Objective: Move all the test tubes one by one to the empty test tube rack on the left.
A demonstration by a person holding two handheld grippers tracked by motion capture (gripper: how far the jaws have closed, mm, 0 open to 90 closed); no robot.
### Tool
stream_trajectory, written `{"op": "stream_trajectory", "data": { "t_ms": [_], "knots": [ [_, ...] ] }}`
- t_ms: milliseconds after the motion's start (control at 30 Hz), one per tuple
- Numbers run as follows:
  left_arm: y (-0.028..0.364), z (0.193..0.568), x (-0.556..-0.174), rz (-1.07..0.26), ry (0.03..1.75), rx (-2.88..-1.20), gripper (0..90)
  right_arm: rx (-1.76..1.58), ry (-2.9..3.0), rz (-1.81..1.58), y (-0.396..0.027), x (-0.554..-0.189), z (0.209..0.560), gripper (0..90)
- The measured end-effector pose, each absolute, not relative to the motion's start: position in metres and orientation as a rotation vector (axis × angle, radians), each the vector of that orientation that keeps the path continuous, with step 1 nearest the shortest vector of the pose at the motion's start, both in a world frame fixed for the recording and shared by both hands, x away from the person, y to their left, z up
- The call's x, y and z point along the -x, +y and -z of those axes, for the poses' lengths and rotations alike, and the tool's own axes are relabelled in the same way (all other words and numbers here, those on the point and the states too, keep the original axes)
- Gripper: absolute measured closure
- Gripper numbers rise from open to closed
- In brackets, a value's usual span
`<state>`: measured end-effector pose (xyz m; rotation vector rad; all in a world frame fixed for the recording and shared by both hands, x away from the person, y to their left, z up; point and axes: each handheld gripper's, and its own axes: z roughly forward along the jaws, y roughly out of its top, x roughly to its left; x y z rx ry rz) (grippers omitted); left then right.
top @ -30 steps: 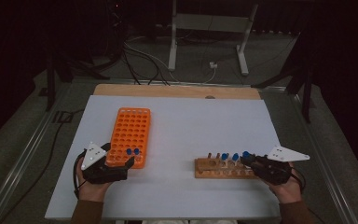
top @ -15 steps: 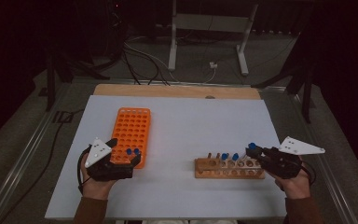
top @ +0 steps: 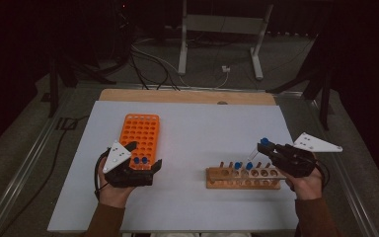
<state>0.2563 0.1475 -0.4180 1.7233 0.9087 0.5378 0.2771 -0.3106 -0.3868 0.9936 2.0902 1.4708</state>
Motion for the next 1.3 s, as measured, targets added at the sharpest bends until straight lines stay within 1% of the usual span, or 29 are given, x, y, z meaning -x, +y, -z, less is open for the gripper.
{"op": "stream_trajectory", "data": {
  "t_ms": [567,733,867,967,1000,1033,1133,1200,1300],
  "knots": [
    [0.096,0.413,-0.267,-0.501,0.806,-1.777,4.2,-0.921,2.178,-1.497,-0.249,-0.293,0.382,76.6],
    [0.079,0.415,-0.271,-0.457,0.777,-1.824,5.2,-0.894,2.221,-1.494,-0.229,-0.295,0.383,76.6],
    [0.064,0.416,-0.273,-0.426,0.753,-1.857,8.5,-0.873,2.254,-1.497,-0.214,-0.296,0.385,76.5],
    [0.054,0.417,-0.274,-0.402,0.732,-1.866,17.4,-0.851,2.276,-1.501,-0.203,-0.296,0.386,76.5],
    [0.050,0.418,-0.274,-0.399,0.728,-1.870,17.6,-0.846,2.280,-1.502,-0.201,-0.296,0.386,76.5],
    [0.048,0.418,-0.274,-0.399,0.721,-1.875,21.1,-0.843,2.284,-1.505,-0.199,-0.296,0.386,76.6],
    [0.040,0.421,-0.274,-0.379,0.697,-1.874,34.2,-0.825,2.299,-1.509,-0.192,-0.295,0.387,76.5],
    [0.037,0.422,-0.274,-0.377,0.678,-1.877,45.4,-0.819,2.308,-1.520,-0.188,-0.294,0.387,76.5],
    [0.033,0.423,-0.275,-0.367,0.662,-1.868,56.8,-0.806,2.321,-1.528,-0.185,-0.293,0.388,76.5]
  ]
}}
